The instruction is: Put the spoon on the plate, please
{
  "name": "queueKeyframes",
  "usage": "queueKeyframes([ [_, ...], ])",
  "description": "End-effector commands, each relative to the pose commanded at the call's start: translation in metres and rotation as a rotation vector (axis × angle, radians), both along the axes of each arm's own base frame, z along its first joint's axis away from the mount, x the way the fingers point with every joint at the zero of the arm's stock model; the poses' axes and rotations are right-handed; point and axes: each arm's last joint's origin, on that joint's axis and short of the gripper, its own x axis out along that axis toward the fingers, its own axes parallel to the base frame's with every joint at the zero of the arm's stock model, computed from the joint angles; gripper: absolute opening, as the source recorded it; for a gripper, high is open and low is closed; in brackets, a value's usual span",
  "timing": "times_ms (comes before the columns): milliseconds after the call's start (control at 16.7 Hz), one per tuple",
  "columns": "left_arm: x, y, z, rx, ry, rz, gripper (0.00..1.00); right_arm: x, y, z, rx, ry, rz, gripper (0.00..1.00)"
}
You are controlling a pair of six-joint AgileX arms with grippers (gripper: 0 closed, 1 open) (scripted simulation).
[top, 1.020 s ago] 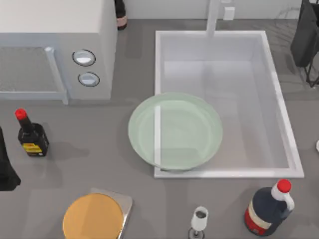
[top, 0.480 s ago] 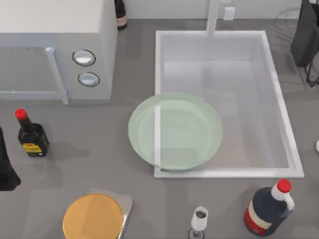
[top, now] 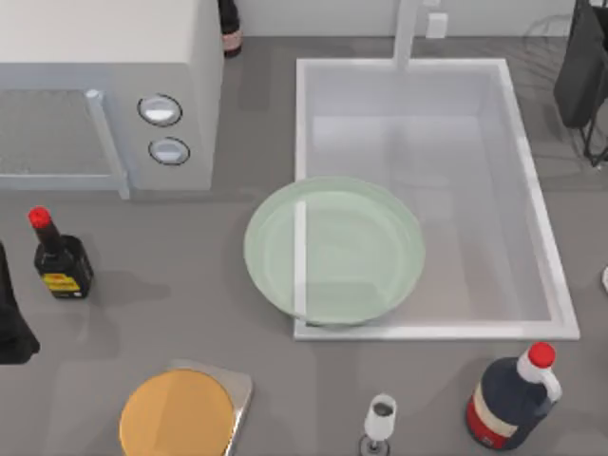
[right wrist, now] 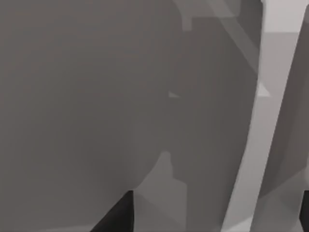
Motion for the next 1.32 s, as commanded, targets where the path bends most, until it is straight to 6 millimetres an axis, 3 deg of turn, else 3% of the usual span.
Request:
queueKeyframes([
  [60, 0.0, 0.0, 0.0, 0.0, 0.0, 0.0, 1.0, 0.0, 0.0, 0.0, 0.0, 0.0, 0.0, 0.0],
  [120, 0.0, 0.0, 0.0, 0.0, 0.0, 0.0, 1.0, -0.001, 0.002, 0.022, 0.014, -0.017, -0.022, 0.0],
  [360, 0.0, 0.0, 0.0, 0.0, 0.0, 0.0, 1.0, 0.004, 0.0, 0.04, 0.012, -0.025, -0.019, 0.0],
  [840, 0.0, 0.0, 0.0, 0.0, 0.0, 0.0, 1.0, -0.001, 0.002, 0.12, 0.014, -0.014, -0.022, 0.0],
  [1140, 0.0, 0.0, 0.0, 0.0, 0.0, 0.0, 1.0, 0.0, 0.002, 0.12, 0.015, -0.012, -0.021, 0.0],
  [1320, 0.0, 0.0, 0.0, 0.0, 0.0, 0.0, 1.0, 0.017, 0.014, 0.12, 0.019, 0.008, 0.04, 0.0],
])
